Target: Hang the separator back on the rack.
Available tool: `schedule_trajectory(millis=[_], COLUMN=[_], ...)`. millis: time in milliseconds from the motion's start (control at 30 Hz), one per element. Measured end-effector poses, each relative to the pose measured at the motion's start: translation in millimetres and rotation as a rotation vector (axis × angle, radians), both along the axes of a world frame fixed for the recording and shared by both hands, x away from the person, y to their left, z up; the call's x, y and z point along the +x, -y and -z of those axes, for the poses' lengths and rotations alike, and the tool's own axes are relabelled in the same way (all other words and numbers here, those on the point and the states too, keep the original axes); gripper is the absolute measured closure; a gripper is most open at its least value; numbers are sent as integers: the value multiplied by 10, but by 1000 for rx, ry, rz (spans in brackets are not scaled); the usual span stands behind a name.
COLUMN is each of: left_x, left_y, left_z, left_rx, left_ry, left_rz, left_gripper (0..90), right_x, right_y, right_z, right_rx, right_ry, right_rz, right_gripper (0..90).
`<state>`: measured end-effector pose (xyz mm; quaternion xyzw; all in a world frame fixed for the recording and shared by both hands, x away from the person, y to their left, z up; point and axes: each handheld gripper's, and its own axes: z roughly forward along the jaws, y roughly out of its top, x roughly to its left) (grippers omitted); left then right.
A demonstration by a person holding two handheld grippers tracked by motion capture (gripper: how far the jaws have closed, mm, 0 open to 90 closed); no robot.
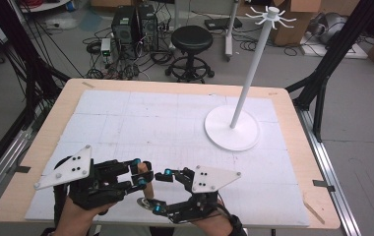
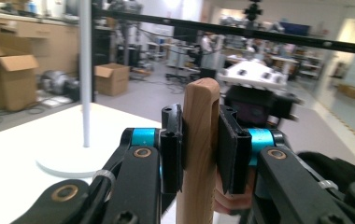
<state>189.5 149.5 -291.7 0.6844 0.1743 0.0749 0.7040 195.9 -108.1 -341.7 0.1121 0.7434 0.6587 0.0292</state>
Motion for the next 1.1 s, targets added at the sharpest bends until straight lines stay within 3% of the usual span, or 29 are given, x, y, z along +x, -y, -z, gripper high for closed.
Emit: schedule_trajectory(millis=[133, 467, 700, 767, 800, 900, 967, 1100], left_x=[1, 1, 9, 24, 35, 51, 54, 56], left_y=[56, 131, 131, 106, 82, -26, -140, -363], left_z=[9, 23, 28, 37, 40, 55, 82, 205], left_rx=[-6, -4, 3, -10, -18, -42, -54, -35], left_ry=[-10, -17, -20, -38, -57, -61, -49, -37], left_rz=[9, 16, 27, 50, 52, 9, -15, -62], left_gripper=[730, 729, 728, 715, 671, 498, 452, 344], right_x=[-4, 46, 43, 35, 36, 67, 89, 139], right_y=[-33, 53, 49, 50, 50, 76, 109, 204], right_z=[-1, 18, 11, 9, 7, 21, 33, 21], right_rx=[-6, 34, 24, 16, 17, 14, 12, 15], right_ry=[19, -35, -45, -38, -43, -58, -72, -75], right_rz=[26, -7, -30, -26, -23, -10, 4, 34], right_gripper=[476, 683, 720, 722, 722, 723, 724, 724])
